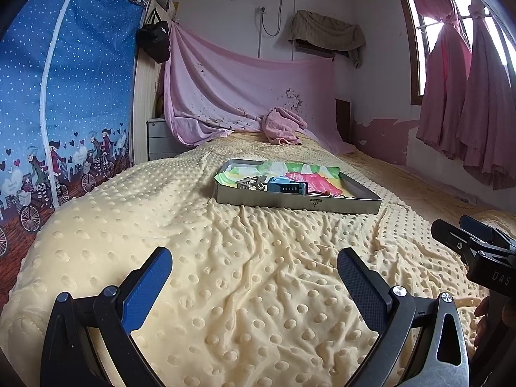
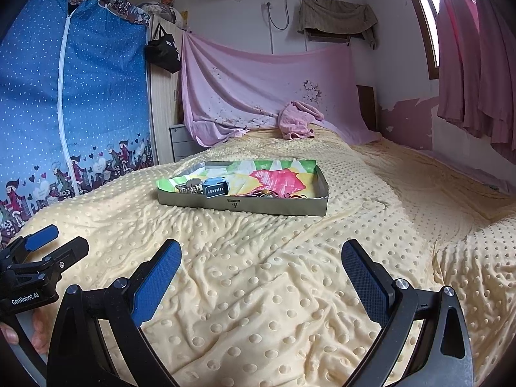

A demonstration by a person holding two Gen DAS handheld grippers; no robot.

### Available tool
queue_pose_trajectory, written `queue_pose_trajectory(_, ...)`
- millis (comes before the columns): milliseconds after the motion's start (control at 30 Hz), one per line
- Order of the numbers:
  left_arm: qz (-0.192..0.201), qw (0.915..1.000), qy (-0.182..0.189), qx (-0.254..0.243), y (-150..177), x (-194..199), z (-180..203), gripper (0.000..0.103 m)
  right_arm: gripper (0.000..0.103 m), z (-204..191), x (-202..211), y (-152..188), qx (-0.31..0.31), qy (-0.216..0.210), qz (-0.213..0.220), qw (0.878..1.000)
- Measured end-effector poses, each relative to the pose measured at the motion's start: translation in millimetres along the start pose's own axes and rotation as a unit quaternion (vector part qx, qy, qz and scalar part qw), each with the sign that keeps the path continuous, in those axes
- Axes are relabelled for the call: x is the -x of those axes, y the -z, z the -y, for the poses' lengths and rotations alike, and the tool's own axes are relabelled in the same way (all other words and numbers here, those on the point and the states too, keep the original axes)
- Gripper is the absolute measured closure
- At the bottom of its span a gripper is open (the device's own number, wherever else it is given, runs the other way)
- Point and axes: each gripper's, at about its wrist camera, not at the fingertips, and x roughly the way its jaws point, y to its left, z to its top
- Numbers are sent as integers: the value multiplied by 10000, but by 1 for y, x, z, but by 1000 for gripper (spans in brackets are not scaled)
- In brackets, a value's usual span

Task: Organize jewelry

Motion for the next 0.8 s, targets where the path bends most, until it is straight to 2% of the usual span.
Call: queue_pose_trajectory(800, 27, 10000, -18, 21, -3, 0, -1, 0, 5, -2, 1, 0, 1, -18, 5, 10000)
